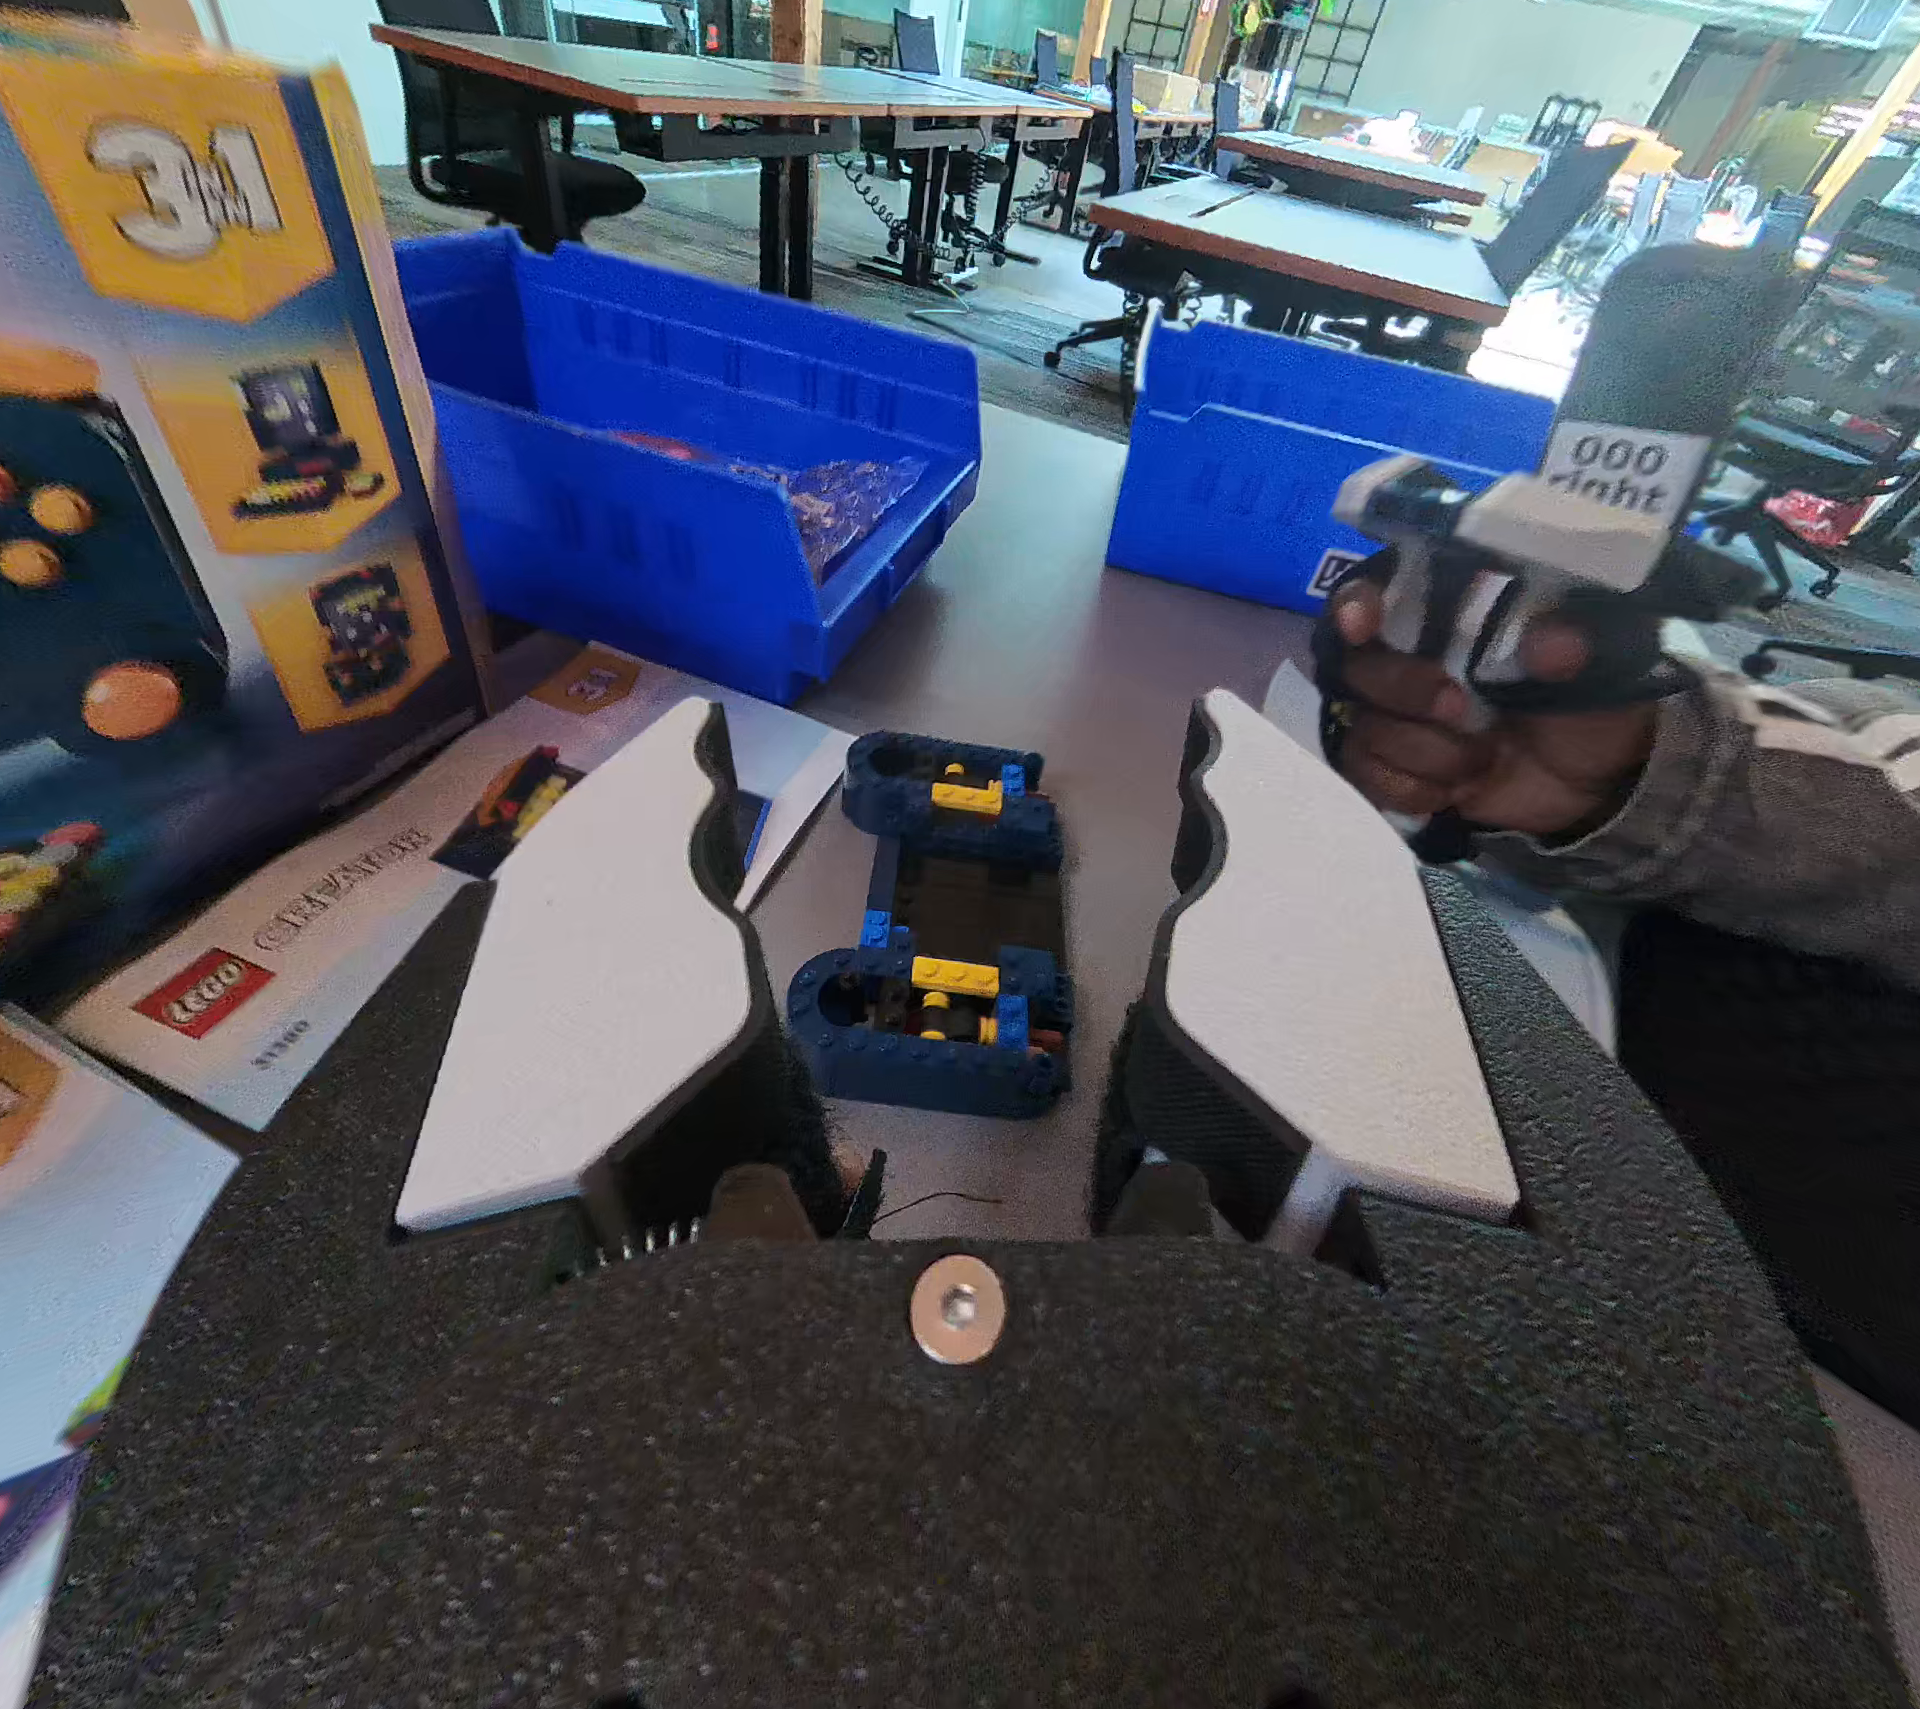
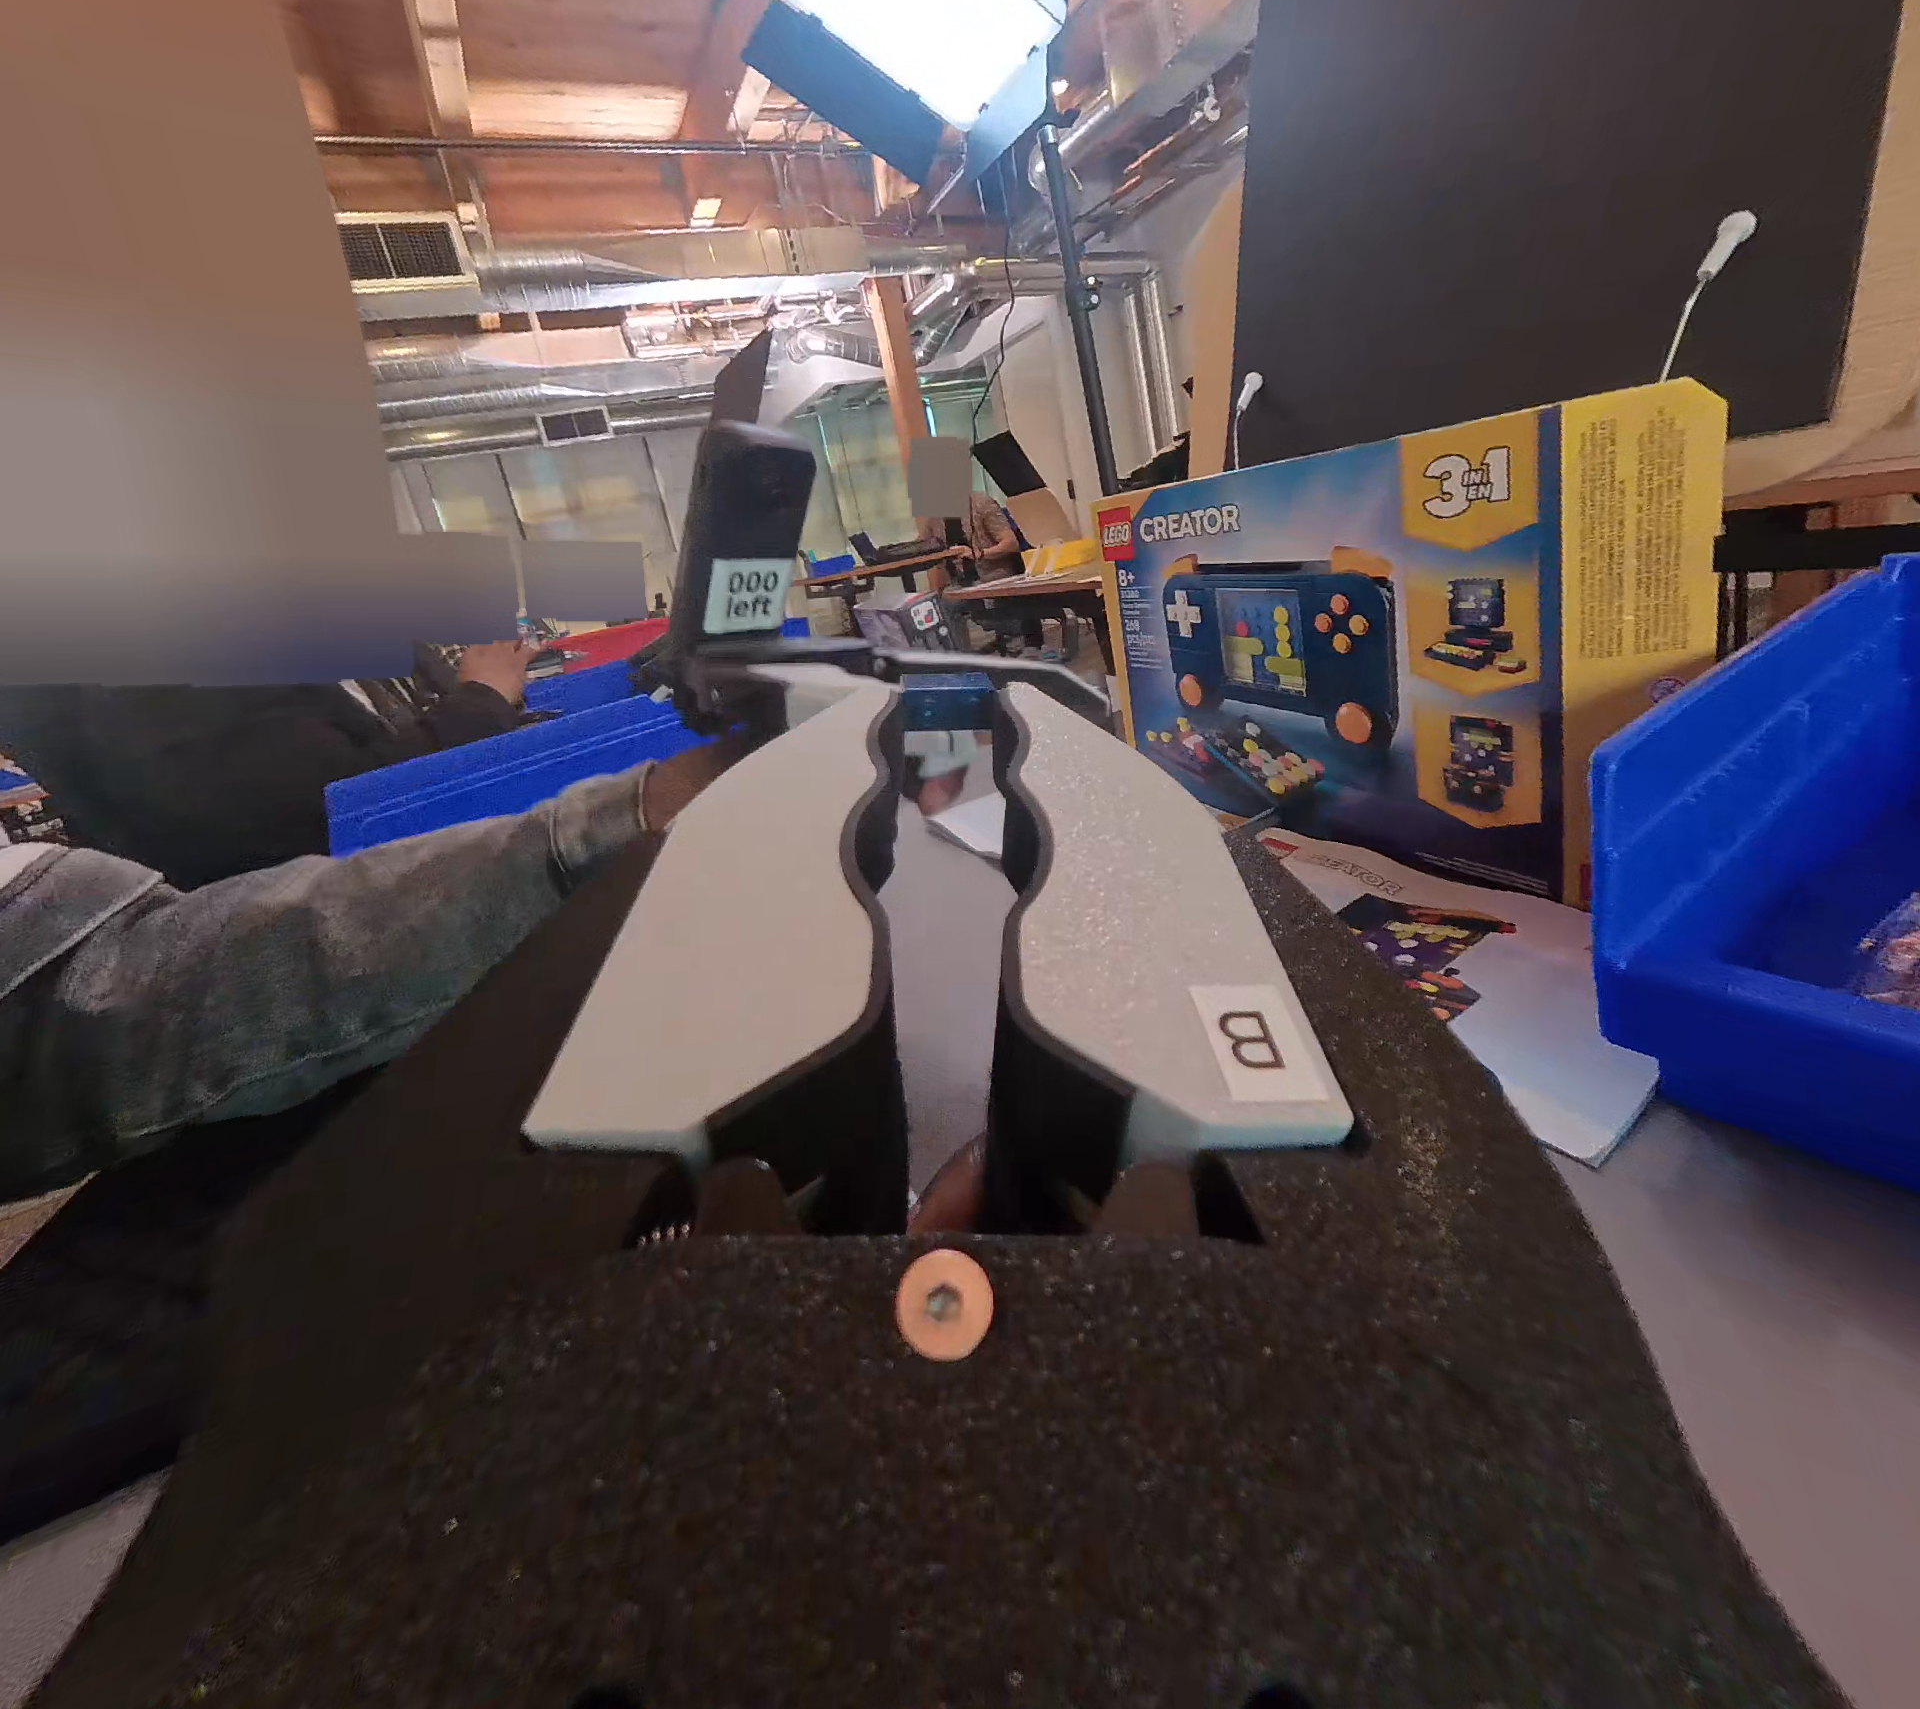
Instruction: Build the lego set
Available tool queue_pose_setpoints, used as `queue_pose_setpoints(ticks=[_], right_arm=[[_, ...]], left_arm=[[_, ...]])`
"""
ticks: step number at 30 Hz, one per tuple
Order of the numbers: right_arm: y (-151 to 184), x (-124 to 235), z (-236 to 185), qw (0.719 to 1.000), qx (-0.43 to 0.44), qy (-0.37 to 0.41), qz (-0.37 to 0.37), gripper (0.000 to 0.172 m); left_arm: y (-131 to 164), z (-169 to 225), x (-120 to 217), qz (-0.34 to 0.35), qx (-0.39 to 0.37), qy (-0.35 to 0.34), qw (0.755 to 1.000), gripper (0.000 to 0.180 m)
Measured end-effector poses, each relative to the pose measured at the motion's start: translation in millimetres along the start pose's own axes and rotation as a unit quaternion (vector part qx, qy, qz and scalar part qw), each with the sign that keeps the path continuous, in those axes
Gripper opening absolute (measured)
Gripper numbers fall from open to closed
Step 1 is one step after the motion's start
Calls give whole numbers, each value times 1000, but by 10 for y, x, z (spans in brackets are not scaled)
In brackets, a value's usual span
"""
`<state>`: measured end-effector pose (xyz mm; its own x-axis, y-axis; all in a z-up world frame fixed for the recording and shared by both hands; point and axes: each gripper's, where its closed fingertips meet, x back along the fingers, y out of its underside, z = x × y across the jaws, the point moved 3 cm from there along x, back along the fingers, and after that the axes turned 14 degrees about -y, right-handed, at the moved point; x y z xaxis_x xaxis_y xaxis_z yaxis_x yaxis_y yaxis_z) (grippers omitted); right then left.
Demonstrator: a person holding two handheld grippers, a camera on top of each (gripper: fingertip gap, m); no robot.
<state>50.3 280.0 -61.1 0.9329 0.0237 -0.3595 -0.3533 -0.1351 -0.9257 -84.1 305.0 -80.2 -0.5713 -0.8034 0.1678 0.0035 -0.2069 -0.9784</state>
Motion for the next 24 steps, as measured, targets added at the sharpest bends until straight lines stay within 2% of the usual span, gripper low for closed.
queue_pose_setpoints(ticks=[2, 4, 6, 12, 17, 24], right_arm=[[26, 14, 32, 1000, -11, 5, 2, 16], [39, 23, 57, 1000, -26, 6, 7, 16], [71, 28, 79, 1000, -29, 9, 2, 15], [162, 22, 110, 999, -37, 11, -18, 16], [261, 22, 165, 998, -45, 18, -41, 16], [327, 32, 210, 996, -72, 20, -45, 16]], left_arm=[[229, -9, -96, -8, -8, 5, 1000, 82], [451, -20, -132, -48, -41, 8, 998, 82], [562, -43, -149, -63, -67, 2, 996, 84], [571, 8, -149, -63, -64, 18, 996, 82], [668, 97, -165, -102, -79, 56, 990, 80], [800, 127, -219, -150, -113, 43, 981, 81]])
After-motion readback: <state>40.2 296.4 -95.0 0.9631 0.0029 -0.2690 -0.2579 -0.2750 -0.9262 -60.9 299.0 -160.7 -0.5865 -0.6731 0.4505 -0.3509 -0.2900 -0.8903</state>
